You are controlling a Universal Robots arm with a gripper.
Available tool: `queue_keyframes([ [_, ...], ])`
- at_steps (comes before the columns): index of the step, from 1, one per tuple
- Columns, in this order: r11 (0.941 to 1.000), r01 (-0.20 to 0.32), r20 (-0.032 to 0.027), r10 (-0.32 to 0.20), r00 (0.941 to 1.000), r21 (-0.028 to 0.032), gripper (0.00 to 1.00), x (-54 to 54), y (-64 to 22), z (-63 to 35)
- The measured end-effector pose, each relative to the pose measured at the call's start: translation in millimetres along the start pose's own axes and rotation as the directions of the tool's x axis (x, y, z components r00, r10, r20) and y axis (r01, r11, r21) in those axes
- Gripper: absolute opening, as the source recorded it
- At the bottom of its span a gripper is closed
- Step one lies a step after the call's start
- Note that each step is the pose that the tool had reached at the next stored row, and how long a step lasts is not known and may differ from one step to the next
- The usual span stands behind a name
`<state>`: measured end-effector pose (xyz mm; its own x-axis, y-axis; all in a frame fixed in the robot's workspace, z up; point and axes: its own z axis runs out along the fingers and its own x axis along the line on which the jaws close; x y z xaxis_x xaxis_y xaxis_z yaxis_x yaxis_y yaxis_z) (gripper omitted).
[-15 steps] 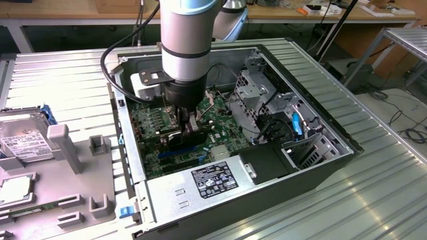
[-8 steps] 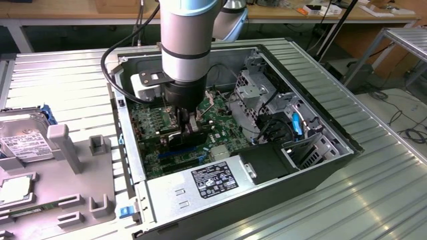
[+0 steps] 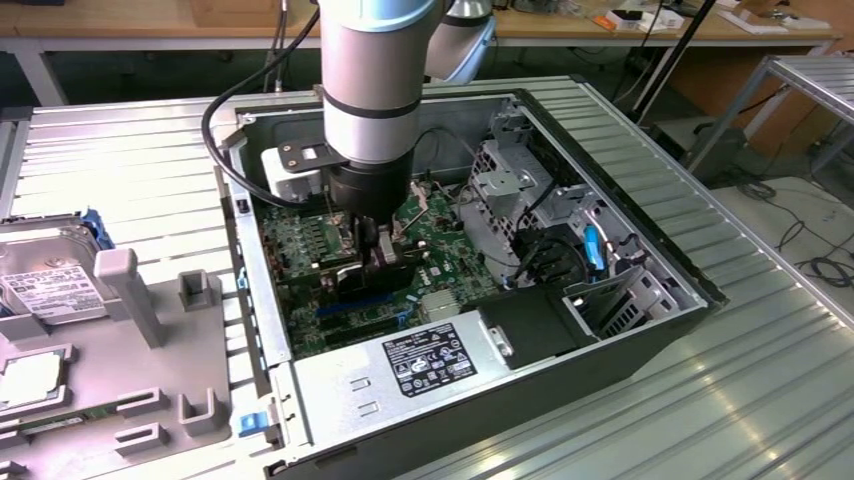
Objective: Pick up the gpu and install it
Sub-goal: 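Insert the gpu into the slot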
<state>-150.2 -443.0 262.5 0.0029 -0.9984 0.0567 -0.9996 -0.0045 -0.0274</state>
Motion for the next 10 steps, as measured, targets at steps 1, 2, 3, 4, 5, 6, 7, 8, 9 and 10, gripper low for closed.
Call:
queue_keyframes([
  [1, 1.0000, 0.000, -0.0001, 0.000, 1.0000, 0.0000, 0.27, 0.0, 0.0, 0.0],
  [2, 1.0000, 0.000, 0.0000, 0.000, 1.0000, 0.0000, 0.27, 0.0, 0.0, 0.0],
  [3, 1.0000, 0.000, 0.0000, 0.000, 1.0000, 0.0000, 0.27, 0.0, 0.0, 0.0],
  [4, 1.0000, 0.000, 0.0000, 0.000, 1.0000, 0.0000, 0.27, 0.0, 0.0, 0.0],
  [5, 1.0000, 0.000, 0.0000, 0.000, 1.0000, 0.0000, 0.27, 0.0, 0.0, 0.0],
  [6, 1.0000, 0.000, 0.0000, 0.000, 1.0000, 0.0000, 0.27, 0.0, 0.0, 0.2],
  [7, 1.0000, 0.000, 0.0002, 0.000, 1.0000, 0.0003, 0.27, 0.0, 0.0, 0.6],
  [8, 1.0000, 0.000, 0.0003, 0.000, 1.0000, 0.0005, 0.27, -0.1, 0.0, 1.0],
  [9, 1.0000, 0.000, 0.0001, 0.000, 1.0000, 0.0005, 0.27, -0.1, 0.1, 1.4],
  [10, 1.0000, 0.000, 0.0000, 0.000, 1.0000, 0.0007, 0.27, -0.1, 0.1, 1.8],
])
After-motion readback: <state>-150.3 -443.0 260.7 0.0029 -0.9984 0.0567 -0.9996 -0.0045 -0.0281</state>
